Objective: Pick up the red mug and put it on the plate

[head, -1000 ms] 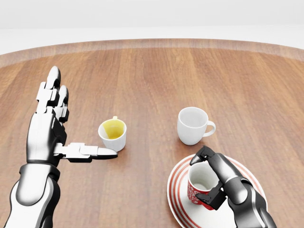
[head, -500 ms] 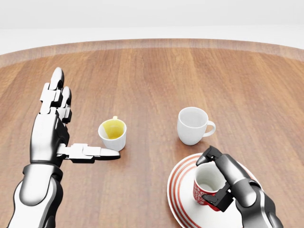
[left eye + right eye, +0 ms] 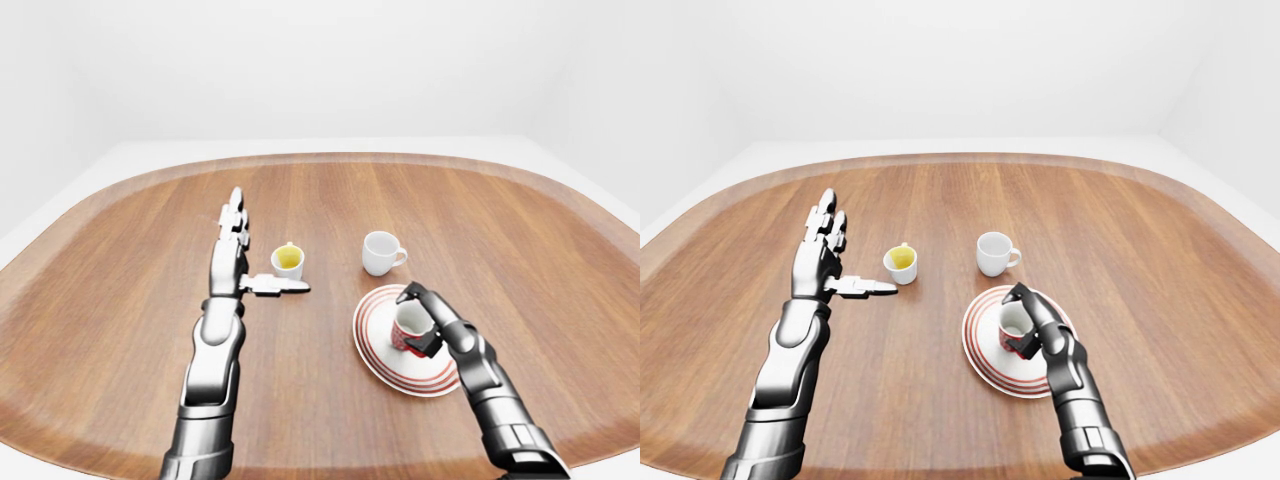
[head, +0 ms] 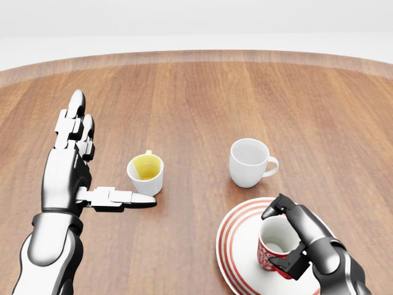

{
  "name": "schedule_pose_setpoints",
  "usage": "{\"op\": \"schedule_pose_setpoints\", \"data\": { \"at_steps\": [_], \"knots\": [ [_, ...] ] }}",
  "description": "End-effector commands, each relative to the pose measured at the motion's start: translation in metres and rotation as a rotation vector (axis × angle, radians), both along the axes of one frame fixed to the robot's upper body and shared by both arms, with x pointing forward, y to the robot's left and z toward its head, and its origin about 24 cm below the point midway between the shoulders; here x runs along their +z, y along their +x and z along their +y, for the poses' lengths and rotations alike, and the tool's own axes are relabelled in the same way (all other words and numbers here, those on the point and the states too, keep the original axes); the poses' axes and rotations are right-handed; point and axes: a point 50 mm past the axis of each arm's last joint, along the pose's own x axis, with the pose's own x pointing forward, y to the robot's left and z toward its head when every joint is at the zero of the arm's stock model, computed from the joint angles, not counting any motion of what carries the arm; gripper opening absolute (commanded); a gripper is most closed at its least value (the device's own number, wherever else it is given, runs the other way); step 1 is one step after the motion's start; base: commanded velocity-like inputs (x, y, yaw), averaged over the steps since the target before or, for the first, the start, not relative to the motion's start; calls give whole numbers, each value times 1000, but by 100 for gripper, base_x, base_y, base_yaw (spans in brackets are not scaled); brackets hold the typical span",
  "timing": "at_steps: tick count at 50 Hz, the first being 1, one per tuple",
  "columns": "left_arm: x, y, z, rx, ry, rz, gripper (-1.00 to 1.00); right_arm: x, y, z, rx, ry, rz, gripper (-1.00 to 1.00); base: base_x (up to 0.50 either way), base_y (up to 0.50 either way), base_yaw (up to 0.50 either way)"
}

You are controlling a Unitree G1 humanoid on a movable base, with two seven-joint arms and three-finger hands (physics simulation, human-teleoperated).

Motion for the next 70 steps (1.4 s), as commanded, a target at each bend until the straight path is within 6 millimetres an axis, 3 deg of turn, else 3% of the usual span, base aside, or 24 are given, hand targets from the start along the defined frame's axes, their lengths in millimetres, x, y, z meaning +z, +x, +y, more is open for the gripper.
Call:
{"op": "schedule_pose_setpoints", "data": {
  "at_steps": [1, 6, 7, 8, 9, 38, 59, 70],
  "knots": [
    [-1, 0, 0, -1, 1, 3, 100, 4, -1, -4, 14, -56, -8, -100, 0, 0, 0],
    [-1, 0, 0, -1, 1, 2, 100, 5, -1, -4, 14, -57, -11, -100, 0, 0, 0],
    [-1, 0, 0, -2, 0, 2, 100, 5, 0, -4, 14, -56, -11, -87, 0, 0, 0],
    [0, 0, 0, -2, 1, 1, 100, 5, 0, -4, 12, -57, -11, 48, 0, 0, 0],
    [0, 0, 0, -2, 1, 0, 100, 5, 0, -4, 13, -57, -9, 100, 0, 0, 0],
    [3, -1, -1, -5, 5, -14, 100, 13, 2, 2, 42, -60, -36, 100, 0, 0, 0],
    [21, -6, -2, -12, 9, -93, 100, 77, 6, 10, 165, -95, -216, 100, 0, 0, 0],
    [37, -9, -2, -15, 11, -163, 100, 129, 6, 19, 250, -146, -364, 100, 0, 0, 0]
  ]
}}
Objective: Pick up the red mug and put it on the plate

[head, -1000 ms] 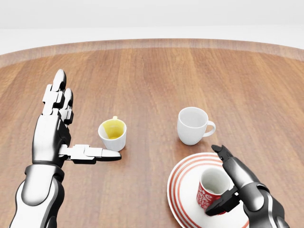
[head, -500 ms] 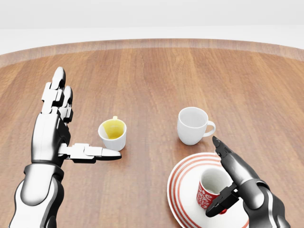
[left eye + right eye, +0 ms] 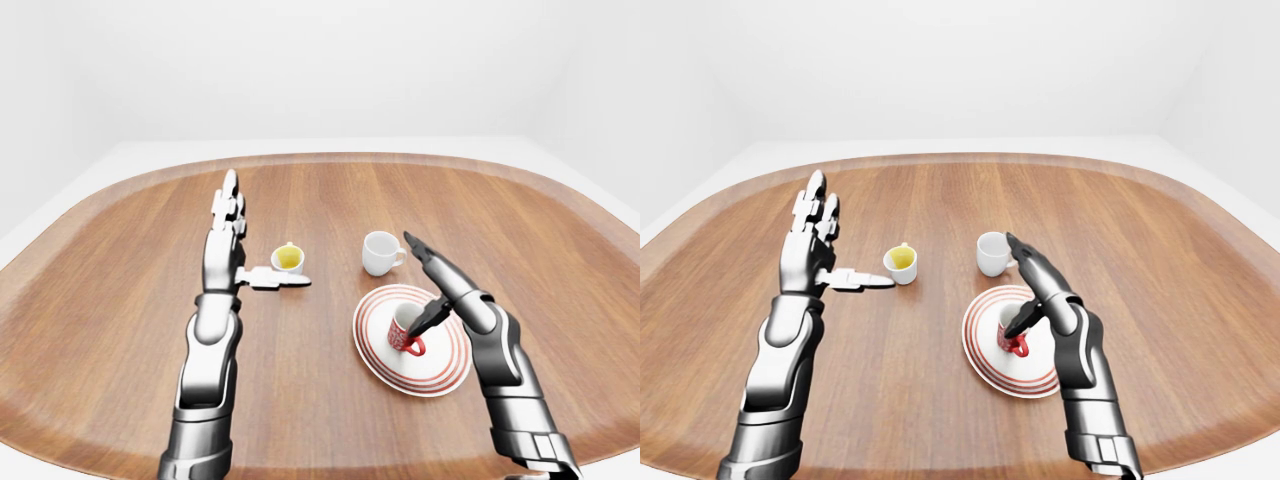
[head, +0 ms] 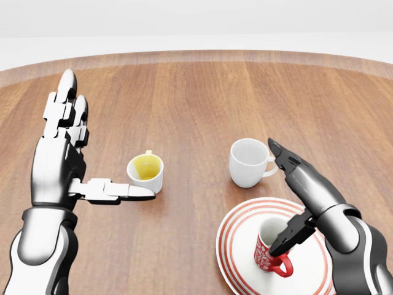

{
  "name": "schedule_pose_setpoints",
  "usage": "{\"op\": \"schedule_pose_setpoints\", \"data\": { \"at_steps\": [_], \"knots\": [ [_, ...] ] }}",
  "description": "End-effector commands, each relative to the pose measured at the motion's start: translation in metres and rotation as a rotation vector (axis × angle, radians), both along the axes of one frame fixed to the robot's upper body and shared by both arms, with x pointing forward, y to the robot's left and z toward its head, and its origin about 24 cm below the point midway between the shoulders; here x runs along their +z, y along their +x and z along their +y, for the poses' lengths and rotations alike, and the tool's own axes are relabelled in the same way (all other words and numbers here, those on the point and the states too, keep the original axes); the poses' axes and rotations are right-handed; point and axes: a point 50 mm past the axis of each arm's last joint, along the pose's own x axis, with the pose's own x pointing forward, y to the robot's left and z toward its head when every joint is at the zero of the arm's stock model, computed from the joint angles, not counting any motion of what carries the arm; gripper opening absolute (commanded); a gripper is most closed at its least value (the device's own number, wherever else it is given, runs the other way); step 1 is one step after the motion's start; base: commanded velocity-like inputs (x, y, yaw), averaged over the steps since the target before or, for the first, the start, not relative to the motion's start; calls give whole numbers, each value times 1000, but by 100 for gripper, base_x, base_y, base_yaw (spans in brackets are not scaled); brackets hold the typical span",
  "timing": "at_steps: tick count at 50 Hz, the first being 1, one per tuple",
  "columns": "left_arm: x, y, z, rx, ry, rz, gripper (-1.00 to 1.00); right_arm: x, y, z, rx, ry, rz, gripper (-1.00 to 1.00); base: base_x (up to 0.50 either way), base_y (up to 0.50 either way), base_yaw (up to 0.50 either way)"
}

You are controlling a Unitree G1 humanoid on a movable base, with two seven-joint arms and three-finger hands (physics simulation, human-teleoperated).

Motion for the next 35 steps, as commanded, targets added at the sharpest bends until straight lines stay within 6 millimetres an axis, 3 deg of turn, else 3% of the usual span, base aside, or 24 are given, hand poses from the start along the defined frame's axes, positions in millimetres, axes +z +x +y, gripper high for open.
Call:
{"op": "schedule_pose_setpoints", "data": {
  "at_steps": [1, 15, 22, 24, 35],
  "knots": [
    [15, -4, 0, -5, 3, -68, 100, 48, -2, 8, 80, -46, -134, 100, 0, 0, 0],
    [43, -15, 1, -11, 2, -195, 100, 109, -13, 17, 148, -125, -341, 100, 0, 0, 0],
    [71, -29, -5, -28, 6, -334, 100, 140, -19, 24, 191, -176, -439, 100, 0, 0, 0],
    [80, -35, -5, -33, 14, -381, 100, 157, -24, 28, 203, -203, -506, 100, 0, 0, 0],
    [110, -57, -2, -40, 22, -551, 100, 213, -44, 41, 206, -340, -759, 100, 0, 0, 0]
  ]
}}
